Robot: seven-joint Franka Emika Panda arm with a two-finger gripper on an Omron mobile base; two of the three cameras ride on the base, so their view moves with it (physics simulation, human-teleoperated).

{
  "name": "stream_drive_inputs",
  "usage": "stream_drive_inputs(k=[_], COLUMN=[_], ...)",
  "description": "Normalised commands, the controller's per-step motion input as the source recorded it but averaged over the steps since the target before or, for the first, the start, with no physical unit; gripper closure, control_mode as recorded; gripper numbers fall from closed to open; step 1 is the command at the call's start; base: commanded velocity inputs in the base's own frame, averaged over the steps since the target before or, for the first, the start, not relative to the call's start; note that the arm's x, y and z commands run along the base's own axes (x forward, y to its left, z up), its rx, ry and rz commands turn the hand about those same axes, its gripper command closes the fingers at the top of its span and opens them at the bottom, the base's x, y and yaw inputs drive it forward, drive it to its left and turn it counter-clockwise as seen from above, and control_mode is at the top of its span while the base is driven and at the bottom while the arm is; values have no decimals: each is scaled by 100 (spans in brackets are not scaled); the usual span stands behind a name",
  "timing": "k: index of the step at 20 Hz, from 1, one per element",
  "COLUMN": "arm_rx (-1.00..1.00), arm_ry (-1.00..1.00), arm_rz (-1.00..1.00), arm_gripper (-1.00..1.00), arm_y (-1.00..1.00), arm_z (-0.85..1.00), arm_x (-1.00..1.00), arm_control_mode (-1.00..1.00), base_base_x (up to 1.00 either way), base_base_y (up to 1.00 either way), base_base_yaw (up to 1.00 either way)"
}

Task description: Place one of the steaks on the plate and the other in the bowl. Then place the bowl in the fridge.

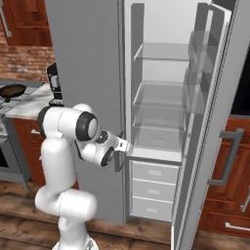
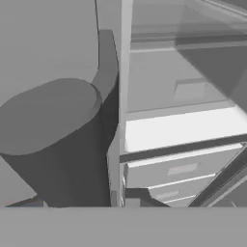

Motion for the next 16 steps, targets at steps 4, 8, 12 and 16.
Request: stream_drive_inputs(k=[4, 8, 12, 16], arm_rx=[0, 0, 0, 0], arm_ry=[0, 0, 0, -1], arm_rz=[-23, -30, -34, -37], arm_gripper=[100, 100, 100, 100], arm_y=[59, 78, 79, 81], arm_z=[0, 0, 0, -1], arm_x=[-89, -84, -74, -58], arm_control_mode=[-100, -100, -100, -100], base_base_x=[0, 0, 0, 0], base_base_y=[0, 0, 0, 0], base_base_yaw=[0, 0, 0, 0])
